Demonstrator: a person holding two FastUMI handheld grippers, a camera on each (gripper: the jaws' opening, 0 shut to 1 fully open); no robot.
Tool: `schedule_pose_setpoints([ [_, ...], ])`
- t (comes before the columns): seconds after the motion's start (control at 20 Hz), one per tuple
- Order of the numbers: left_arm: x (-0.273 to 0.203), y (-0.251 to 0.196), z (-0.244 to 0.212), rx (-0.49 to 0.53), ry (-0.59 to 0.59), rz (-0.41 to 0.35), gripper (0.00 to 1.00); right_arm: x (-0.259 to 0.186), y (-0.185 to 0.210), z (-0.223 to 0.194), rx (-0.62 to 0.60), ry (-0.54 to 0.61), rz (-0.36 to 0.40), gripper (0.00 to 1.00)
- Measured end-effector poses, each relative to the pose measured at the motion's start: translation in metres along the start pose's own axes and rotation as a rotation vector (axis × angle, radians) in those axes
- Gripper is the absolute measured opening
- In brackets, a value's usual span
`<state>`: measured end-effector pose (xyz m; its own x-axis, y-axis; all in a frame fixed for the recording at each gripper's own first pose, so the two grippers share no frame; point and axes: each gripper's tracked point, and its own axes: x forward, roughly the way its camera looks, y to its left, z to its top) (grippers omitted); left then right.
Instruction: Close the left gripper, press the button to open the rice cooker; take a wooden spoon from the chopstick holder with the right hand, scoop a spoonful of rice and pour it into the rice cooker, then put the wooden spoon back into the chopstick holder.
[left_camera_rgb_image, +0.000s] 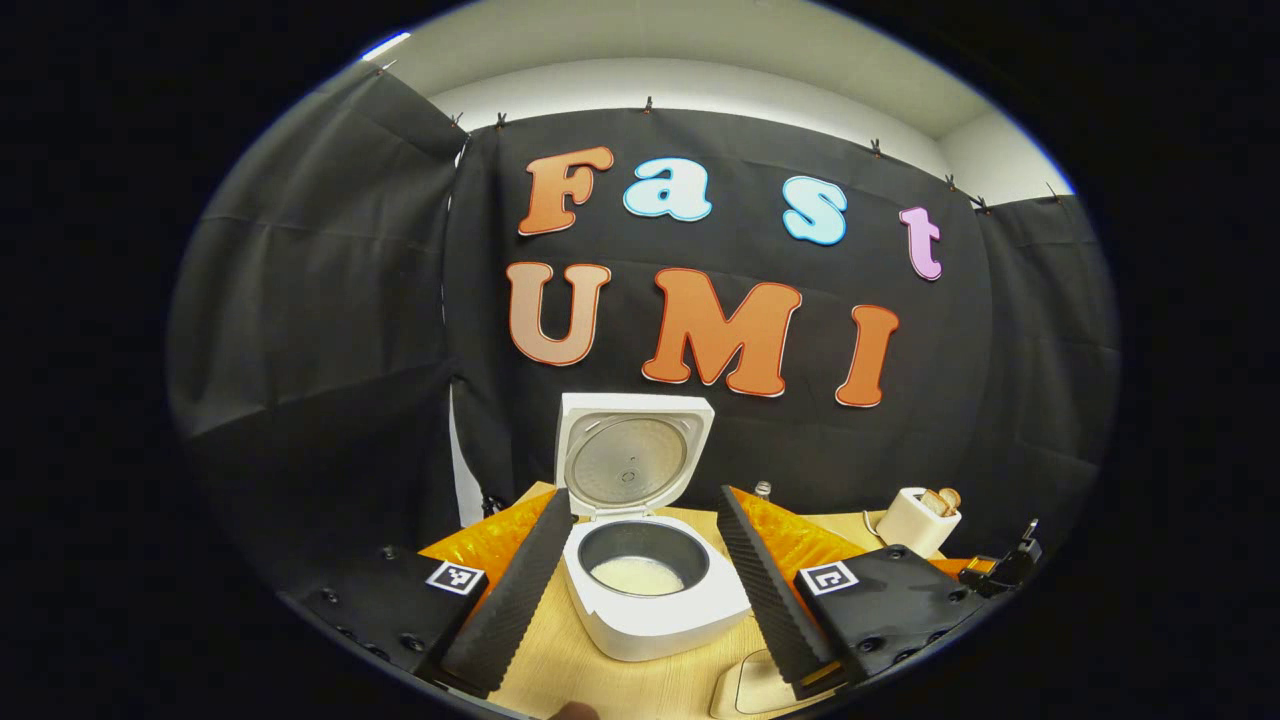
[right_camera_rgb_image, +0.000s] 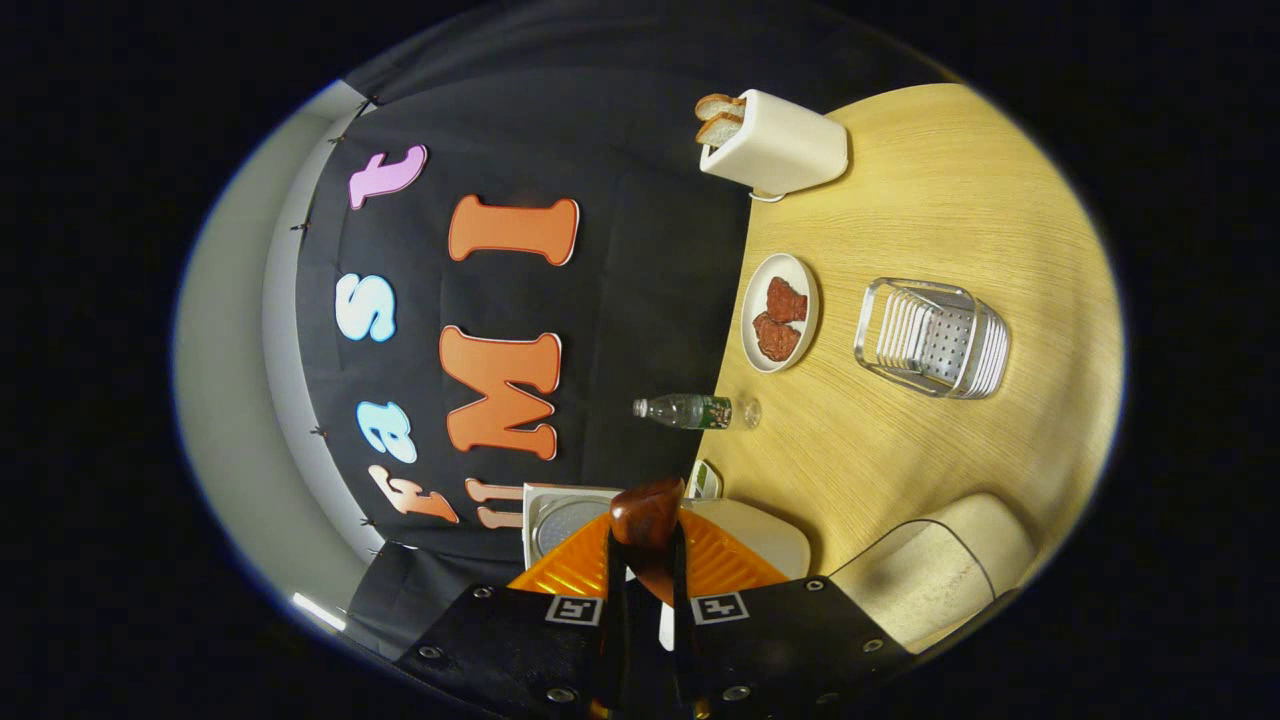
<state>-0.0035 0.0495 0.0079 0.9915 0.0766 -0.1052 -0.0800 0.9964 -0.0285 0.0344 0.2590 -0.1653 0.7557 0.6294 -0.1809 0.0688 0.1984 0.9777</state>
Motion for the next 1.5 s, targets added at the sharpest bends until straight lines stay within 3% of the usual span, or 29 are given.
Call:
schedule_pose_setpoints([
  [0.2, 0.004, 0.006, -0.004, -0.004, 0.008, 0.013, 0.99, 0.015, 0.03, -0.003, 0.045, 0.016, 0.046, 0.18],
  [0.25, 0.005, 0.007, -0.005, -0.008, 0.009, 0.015, 0.99, 0.02, 0.036, -0.005, 0.054, 0.023, 0.053, 0.13],
  [0.3, 0.005, 0.007, -0.006, -0.013, 0.01, 0.017, 0.99, 0.025, 0.042, -0.007, 0.057, 0.033, 0.06, 0.18],
  [0.7, 0.012, 0.013, -0.008, -0.049, 0.005, 0.032, 0.99, 0.079, 0.081, -0.016, 0.131, 0.05, 0.1, 0.18],
  [1.1, 0.011, 0.03, -0.02, -0.062, 0.024, 0.055, 1.0, 0.147, 0.116, -0.034, 0.027, 0.028, 0.107, 0.18],
  [1.5, 0.007, 0.071, -0.028, -0.041, 0.052, 0.121, 1.0, 0.185, 0.167, -0.055, -0.225, -0.055, 0.162, 0.18],
])
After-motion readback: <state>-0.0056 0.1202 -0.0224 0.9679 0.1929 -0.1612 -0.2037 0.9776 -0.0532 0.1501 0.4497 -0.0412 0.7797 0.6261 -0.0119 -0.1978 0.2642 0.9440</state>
